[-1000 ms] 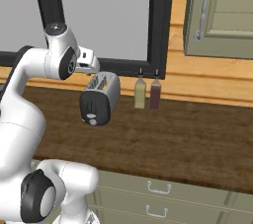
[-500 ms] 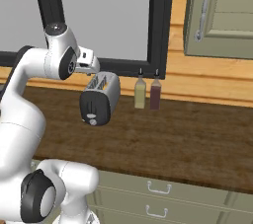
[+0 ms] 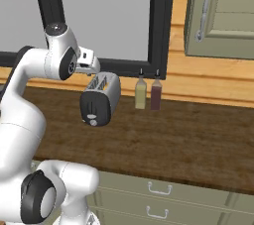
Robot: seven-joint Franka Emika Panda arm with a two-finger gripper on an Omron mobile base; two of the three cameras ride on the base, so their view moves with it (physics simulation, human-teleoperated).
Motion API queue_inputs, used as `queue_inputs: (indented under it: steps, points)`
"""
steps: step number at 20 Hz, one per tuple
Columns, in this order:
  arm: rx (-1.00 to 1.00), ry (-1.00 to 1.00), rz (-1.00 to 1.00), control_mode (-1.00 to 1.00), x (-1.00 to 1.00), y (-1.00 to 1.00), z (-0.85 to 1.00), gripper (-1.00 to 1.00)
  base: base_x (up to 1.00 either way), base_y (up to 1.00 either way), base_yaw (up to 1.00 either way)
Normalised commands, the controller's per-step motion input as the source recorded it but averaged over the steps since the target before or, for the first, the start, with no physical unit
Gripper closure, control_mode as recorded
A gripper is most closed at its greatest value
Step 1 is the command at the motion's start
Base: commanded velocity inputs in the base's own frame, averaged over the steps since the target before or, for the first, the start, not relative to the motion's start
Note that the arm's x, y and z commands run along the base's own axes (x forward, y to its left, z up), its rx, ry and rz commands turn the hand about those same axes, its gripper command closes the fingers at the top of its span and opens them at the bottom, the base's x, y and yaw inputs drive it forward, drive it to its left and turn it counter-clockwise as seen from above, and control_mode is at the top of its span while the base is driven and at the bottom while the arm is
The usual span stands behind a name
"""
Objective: Start the toaster. Once the lever pops up, take the bread to the plate on the dining counter.
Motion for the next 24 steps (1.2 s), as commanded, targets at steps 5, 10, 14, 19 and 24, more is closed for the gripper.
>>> queue_inputs:
  steps: [5,10,14,19,24]
  points:
    - [0.0,0.0,0.0,-1.0,0.0,0.0,0.0,-1.0,0.0,0.0,0.0]
    - [0.0,0.0,0.0,-1.0,0.0,0.0,0.0,-1.0,0.0,0.0,0.0]
    - [0.0,0.0,0.0,-1.0,0.0,0.0,0.0,-1.0,0.0,0.0,0.0]
    - [0.0,0.0,0.0,-1.0,0.0,0.0,0.0,-1.0,0.0,0.0,0.0]
    - [0.0,0.0,0.0,-1.0,0.0,0.0,0.0,-1.0,0.0,0.0,0.0]
